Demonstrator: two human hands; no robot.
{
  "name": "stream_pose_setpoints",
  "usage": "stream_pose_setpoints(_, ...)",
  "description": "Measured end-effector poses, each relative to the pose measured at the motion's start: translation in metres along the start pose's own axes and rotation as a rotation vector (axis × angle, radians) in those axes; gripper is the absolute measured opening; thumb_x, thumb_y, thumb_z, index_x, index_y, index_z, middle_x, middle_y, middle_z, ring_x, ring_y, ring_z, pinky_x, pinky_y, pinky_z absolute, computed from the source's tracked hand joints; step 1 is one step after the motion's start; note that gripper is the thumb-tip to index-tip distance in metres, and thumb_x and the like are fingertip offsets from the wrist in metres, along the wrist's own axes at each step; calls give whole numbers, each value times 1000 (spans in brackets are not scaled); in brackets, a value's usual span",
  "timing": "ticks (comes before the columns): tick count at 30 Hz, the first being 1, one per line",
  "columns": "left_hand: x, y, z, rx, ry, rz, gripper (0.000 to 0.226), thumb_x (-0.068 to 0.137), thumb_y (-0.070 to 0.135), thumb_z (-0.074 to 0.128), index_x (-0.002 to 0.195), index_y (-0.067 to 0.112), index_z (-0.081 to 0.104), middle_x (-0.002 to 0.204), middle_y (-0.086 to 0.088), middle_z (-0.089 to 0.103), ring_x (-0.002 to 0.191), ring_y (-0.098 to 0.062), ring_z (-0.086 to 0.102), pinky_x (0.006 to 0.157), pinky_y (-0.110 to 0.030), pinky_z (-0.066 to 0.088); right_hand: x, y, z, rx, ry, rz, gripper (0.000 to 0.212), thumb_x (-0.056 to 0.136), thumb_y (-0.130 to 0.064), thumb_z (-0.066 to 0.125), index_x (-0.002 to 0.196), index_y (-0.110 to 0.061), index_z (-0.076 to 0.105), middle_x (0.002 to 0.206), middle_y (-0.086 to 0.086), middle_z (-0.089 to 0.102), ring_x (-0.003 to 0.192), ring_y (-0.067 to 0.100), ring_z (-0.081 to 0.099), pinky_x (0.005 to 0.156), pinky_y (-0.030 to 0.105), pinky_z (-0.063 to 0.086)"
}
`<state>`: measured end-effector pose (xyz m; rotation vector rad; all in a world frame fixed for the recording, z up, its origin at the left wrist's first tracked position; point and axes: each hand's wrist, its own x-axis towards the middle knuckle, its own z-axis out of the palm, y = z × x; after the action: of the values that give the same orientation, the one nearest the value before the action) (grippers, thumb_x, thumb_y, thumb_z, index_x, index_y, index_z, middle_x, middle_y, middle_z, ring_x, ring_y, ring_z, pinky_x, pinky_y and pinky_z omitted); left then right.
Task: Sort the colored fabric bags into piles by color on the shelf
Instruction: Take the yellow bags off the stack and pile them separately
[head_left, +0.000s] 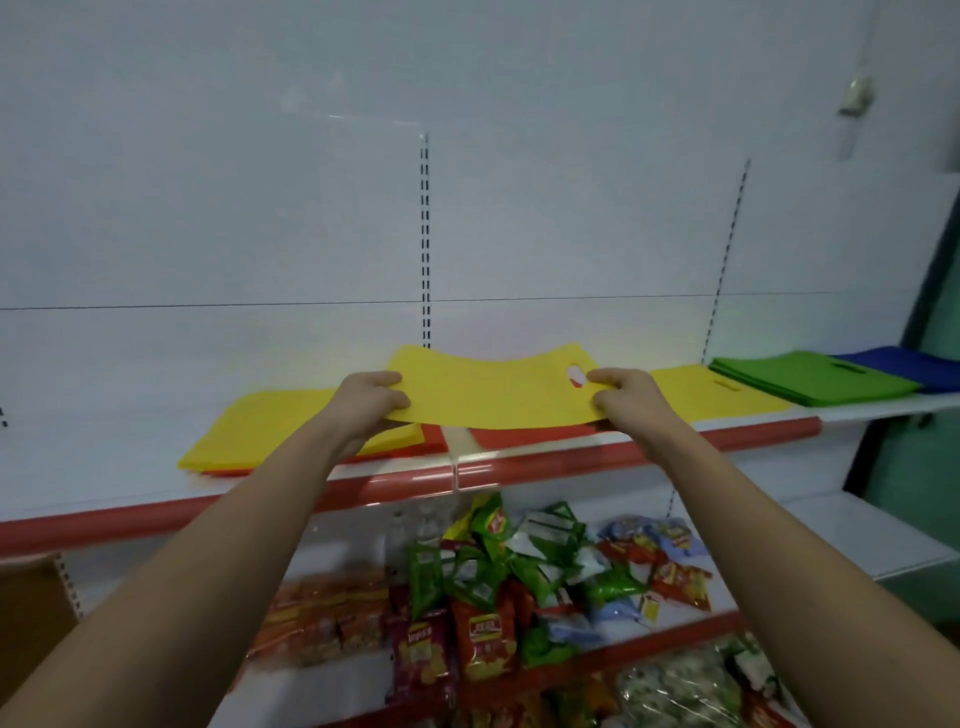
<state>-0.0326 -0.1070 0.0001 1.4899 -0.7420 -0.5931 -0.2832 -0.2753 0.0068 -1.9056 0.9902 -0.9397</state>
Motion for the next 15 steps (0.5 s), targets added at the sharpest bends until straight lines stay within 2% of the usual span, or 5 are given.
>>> stream_pose_setpoints(4,-12,-3,62,-1,-48,2,55,89,-9,59,142,-2,45,136,-18,51,93,-24,60,52,-19,53,-9,28,-60,40,26,48,41,94,9,45,133,0,53,120,18,52,99,42,61,83,50,53)
stream_pose_setpoints(7,-12,-13,108,21,-84,1,59,88,-8,62,143,-1,43,139,-15,50,109,-28,59,77,-30,58,-12,56,-103,-11,42,76,42,95,6,49,137,-2,52,120,18,53,120,48,49,95,59,46)
stream_pose_setpoints(9,-13,-20,139,75,-101,5,60,87,-6,64,143,0,44,140,-9,49,116,-25,56,95,-35,50,-11,75,-127,4,55,115,44,95,6,50,138,-1,50,124,16,49,110,47,55,91,59,49)
stream_pose_setpoints(11,-13,-25,168,96,-115,10,61,86,-6,65,143,-1,43,141,-10,49,121,-26,54,103,-35,45,-8,94,-145,64,77,151,45,94,9,49,138,2,49,130,14,43,88,33,62,74,45,59)
stream_pose_setpoints(15,6,-34,224,85,-162,1,64,86,-7,65,145,-1,42,141,-15,49,120,-29,56,106,-44,46,9,132,-181,81,137,192,45,94,9,48,138,2,48,129,15,41,79,28,61,56,29,55)
